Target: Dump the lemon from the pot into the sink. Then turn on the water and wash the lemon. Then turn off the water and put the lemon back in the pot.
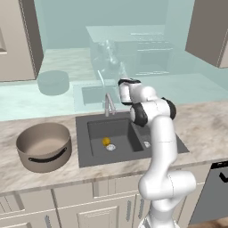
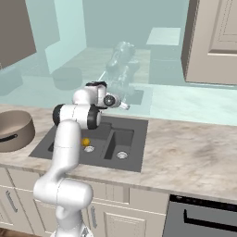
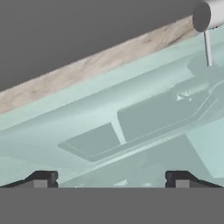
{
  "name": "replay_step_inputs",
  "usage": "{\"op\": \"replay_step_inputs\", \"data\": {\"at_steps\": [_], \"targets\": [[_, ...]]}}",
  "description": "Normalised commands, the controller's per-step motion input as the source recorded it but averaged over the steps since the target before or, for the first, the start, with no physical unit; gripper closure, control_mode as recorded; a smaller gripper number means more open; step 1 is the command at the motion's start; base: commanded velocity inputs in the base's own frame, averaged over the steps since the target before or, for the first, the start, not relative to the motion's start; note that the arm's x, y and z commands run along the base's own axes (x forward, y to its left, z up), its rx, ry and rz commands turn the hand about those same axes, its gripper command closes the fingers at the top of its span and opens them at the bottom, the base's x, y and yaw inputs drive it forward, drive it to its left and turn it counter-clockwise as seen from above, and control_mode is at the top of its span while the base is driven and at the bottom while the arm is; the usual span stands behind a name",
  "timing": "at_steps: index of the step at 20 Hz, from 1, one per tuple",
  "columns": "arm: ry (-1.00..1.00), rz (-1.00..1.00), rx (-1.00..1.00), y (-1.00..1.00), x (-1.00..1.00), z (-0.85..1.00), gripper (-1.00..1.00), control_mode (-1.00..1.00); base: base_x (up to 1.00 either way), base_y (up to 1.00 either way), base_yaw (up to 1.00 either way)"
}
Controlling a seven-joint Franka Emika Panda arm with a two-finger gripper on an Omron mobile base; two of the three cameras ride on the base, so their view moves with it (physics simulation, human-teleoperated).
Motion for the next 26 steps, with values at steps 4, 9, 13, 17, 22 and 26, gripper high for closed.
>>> {"op": "replay_step_inputs", "data": {"at_steps": [4, 9, 13, 17, 22, 26], "targets": [[0.00, -0.30, -0.04, -0.56, -0.76, 0.91, -1.00, -1.00, 0.00, 0.00, 0.00], [-0.02, -0.19, -0.01, -0.20, -1.00, 1.00, -1.00, -1.00, 0.00, 0.00, 0.00], [-0.03, -0.14, 0.00, -0.11, -0.97, 1.00, -1.00, -1.00, 0.00, 0.00, 0.00], [-0.04, -0.12, 0.00, -0.11, -0.98, 1.00, -1.00, -1.00, 0.00, 0.00, 0.00], [0.07, -0.08, 0.00, -0.10, -1.00, 1.00, -1.00, -1.00, 0.00, 0.00, 0.00], [0.36, -0.01, 0.00, -0.02, -0.91, 1.00, -1.00, -1.00, 0.00, 0.00, 0.00]]}}
